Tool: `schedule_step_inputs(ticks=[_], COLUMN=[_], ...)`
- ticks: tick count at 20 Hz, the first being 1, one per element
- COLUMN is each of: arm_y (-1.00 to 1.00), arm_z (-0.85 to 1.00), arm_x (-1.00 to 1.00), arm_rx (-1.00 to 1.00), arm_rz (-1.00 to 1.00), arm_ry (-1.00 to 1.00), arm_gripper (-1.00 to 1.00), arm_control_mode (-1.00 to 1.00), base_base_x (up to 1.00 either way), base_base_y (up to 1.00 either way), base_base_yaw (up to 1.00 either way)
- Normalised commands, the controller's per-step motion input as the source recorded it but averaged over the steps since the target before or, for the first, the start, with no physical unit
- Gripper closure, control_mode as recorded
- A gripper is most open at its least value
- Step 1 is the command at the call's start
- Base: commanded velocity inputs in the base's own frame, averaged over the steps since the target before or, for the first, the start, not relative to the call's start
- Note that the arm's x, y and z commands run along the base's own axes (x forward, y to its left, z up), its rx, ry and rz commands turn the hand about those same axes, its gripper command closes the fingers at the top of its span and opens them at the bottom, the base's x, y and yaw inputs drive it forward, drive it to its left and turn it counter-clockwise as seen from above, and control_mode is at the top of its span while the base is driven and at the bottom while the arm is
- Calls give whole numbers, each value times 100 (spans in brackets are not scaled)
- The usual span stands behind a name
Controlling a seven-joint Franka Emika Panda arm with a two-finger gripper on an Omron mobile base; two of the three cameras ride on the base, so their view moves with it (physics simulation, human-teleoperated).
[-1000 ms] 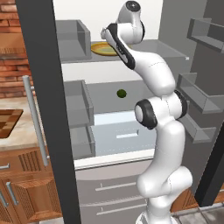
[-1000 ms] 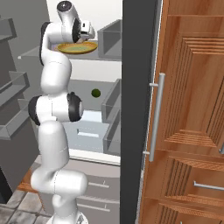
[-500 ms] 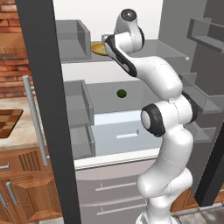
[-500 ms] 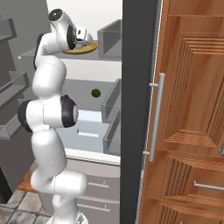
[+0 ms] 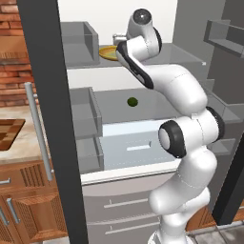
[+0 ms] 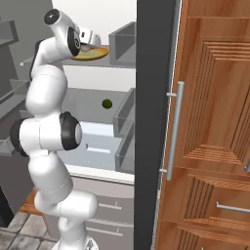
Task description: Retrieve the steak from the fridge and place it on the cutting board.
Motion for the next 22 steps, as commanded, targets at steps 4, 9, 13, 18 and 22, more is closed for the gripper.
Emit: schedule_step_inputs(ticks=[4,9,13,18,22], arm_y=[-4,-12,-14,-12,-12], arm_z=[0,19,5,0,0], arm_x=[-25,-68,-74,-69,-99], arm_rx=[0,0,0,0,0], arm_rz=[-2,-2,-6,-4,-5], arm_ry=[0,-4,0,0,-1], arm_gripper=[100,100,100,100,100], arm_control_mode=[-100,-100,-100,-100,-100], base_base_x=[0,0,0,0,0], base_base_y=[0,0,0,0,0], base_base_yaw=[0,0,0,0,0])
